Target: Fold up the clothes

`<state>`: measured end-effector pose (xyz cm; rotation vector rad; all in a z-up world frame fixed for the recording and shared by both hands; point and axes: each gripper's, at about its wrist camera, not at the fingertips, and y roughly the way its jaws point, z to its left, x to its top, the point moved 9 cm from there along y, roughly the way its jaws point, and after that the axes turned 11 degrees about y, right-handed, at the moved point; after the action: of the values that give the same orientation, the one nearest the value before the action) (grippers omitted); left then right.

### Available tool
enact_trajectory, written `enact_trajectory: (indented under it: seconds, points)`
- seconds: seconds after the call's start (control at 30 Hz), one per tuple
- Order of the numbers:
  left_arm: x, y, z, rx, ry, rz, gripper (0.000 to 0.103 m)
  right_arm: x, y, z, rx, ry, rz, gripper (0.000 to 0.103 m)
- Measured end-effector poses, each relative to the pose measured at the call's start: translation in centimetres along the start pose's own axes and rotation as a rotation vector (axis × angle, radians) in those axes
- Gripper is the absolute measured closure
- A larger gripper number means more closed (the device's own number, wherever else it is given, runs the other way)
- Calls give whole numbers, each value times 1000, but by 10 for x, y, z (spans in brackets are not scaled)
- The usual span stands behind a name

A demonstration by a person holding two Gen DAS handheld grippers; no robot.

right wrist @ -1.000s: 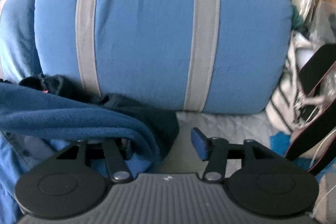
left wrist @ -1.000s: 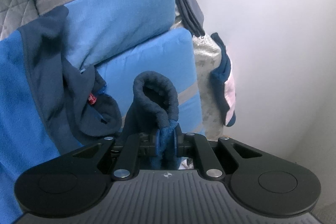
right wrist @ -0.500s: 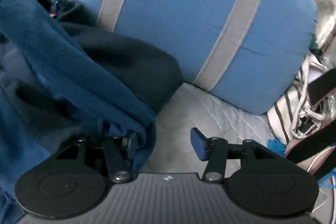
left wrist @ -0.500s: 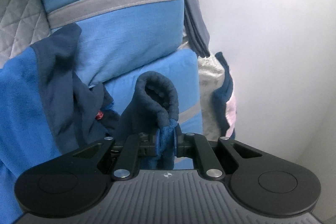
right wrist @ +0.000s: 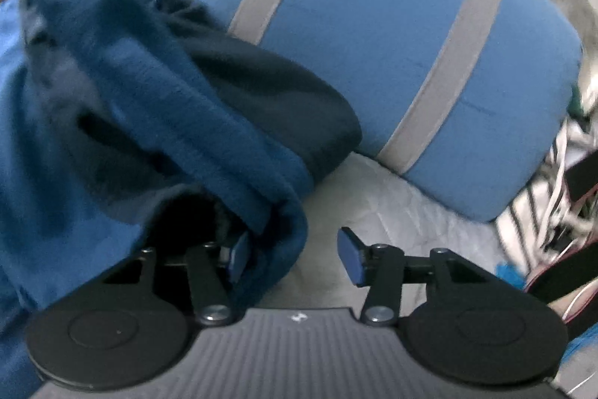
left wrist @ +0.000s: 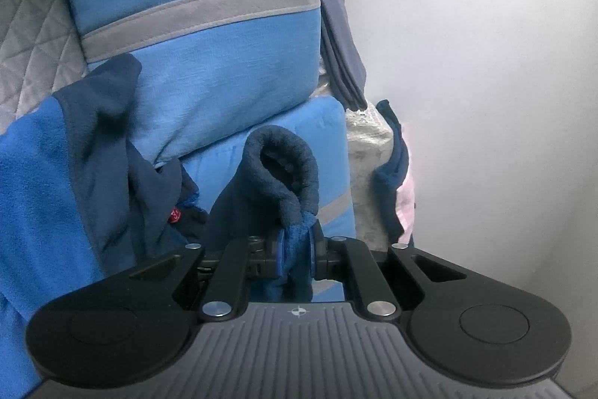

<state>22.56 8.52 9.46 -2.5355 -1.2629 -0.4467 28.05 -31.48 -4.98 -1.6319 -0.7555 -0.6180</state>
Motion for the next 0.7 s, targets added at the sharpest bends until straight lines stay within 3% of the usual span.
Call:
enact_trajectory:
  seconds: [0.07, 0.17, 0.2, 0.33, 0.5, 0.7]
  points:
    - [0, -1, 1, 2, -2, 8, 92, 1, 1, -1, 17, 16, 1, 68]
    - [3, -4, 1, 7, 2, 6, 92, 5, -1, -11, 9, 39, -6, 78]
    - [4, -5, 1, 7, 3, 8, 92, 6, -3, -18, 7, 62, -5, 78]
    - [6, -7, 3, 25, 18, 7, 92, 11, -9, -39, 24, 162, 8, 58]
    - [6, -7, 5, 23, 13, 1, 91, 5, -18, -37, 12, 113, 11, 56]
    - [6, -7, 3, 15, 12, 1, 91, -1, -25, -28, 62, 168, 17, 52]
